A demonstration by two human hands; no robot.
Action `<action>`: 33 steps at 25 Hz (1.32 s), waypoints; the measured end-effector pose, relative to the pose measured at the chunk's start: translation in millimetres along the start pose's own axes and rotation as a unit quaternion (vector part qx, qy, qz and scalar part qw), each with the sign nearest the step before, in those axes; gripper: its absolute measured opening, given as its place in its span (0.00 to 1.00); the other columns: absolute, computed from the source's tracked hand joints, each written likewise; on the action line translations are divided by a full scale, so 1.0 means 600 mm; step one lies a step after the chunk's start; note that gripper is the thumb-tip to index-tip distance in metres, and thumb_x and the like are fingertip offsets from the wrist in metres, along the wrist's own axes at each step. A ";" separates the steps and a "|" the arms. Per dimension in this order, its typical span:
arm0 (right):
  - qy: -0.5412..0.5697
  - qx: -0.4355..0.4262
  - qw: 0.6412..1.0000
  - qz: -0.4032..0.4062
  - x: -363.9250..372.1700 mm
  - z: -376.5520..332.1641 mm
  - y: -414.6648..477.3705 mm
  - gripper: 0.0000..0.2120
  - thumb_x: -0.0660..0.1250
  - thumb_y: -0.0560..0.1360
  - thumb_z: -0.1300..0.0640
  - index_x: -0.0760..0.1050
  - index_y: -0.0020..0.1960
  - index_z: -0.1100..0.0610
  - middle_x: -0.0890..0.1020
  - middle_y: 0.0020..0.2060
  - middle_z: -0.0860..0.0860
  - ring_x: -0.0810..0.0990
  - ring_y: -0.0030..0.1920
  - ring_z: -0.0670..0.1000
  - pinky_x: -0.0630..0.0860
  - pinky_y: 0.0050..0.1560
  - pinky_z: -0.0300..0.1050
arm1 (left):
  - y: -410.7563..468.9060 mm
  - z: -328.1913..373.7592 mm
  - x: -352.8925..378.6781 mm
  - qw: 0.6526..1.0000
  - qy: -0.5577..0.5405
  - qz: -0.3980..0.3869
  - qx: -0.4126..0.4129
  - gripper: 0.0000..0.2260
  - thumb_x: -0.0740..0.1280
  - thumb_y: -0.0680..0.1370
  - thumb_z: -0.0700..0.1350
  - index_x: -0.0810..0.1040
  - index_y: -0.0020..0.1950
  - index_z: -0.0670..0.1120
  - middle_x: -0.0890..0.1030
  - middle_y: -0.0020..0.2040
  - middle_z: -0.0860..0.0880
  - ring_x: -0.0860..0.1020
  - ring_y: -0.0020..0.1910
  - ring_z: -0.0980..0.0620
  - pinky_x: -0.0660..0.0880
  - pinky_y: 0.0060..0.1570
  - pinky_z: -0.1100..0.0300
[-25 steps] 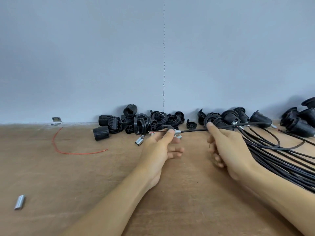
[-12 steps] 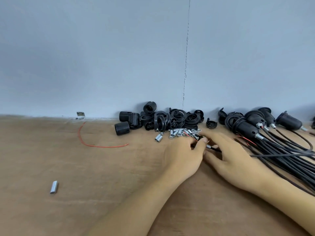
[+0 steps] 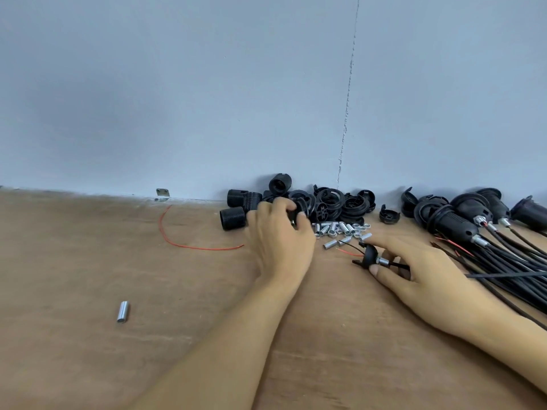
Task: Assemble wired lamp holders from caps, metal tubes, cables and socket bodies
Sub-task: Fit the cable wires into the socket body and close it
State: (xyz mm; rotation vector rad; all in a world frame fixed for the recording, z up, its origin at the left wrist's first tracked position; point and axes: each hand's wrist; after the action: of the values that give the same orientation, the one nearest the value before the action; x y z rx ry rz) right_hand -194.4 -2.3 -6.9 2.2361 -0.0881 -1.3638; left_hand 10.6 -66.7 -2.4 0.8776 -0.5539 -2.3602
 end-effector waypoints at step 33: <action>0.044 0.070 0.997 -0.009 -0.027 0.027 0.005 0.14 0.68 0.73 0.58 0.78 0.58 0.49 0.79 0.52 0.44 0.76 0.55 0.47 0.74 0.61 0.51 | -0.036 0.028 0.005 0.976 -0.083 -0.079 0.187 0.19 0.75 0.72 0.44 0.79 0.62 0.47 0.78 0.56 0.54 0.73 0.57 0.53 0.65 0.56 0.69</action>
State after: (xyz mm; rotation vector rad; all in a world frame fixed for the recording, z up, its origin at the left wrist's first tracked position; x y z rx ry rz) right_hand -215.3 -6.2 1.6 2.4148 -0.1384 -1.3029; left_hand -10.6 -49.2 -3.7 0.9150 -1.0589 -2.5324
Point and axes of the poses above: each hand's wrist, its own y-axis towards the middle knuckle, its own x-axis out of the palm, z = x × y
